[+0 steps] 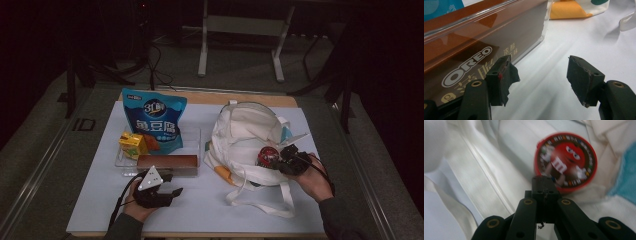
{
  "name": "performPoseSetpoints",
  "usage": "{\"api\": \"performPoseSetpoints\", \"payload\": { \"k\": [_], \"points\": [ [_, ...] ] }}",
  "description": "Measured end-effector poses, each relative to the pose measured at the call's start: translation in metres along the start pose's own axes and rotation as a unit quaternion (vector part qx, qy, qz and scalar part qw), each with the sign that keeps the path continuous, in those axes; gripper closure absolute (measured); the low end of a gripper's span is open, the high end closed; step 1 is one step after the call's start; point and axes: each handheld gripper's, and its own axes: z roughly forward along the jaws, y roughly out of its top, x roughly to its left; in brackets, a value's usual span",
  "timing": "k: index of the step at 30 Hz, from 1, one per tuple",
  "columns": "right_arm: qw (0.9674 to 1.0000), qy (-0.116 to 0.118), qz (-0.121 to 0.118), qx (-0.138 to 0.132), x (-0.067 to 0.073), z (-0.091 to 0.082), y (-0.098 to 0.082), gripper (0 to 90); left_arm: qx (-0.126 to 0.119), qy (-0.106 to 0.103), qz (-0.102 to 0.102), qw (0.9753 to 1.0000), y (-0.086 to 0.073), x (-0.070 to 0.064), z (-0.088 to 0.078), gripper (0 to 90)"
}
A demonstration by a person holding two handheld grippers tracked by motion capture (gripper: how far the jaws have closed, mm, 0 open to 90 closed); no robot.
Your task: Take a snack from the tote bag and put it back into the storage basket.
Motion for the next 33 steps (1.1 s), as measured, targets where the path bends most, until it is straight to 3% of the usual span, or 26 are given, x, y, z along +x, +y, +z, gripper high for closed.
{"api": "performPoseSetpoints", "payload": {
  "k": [13, 33],
  "points": [
    [0.9998, -0.006, 0.002, 0.021, -0.004, 0.005, -0.009, 89.9, 0.000, -0.001, -0.001, 1.0000, 0.000, 0.000, 0.000, 37.4],
    [0.9999, 0.004, -0.004, 0.012, 0.004, 0.022, 0.013, 89.9, 0.000, -0.001, -0.001, 1.0000, 0.000, 0.000, 0.000, 37.3]
  ]
}}
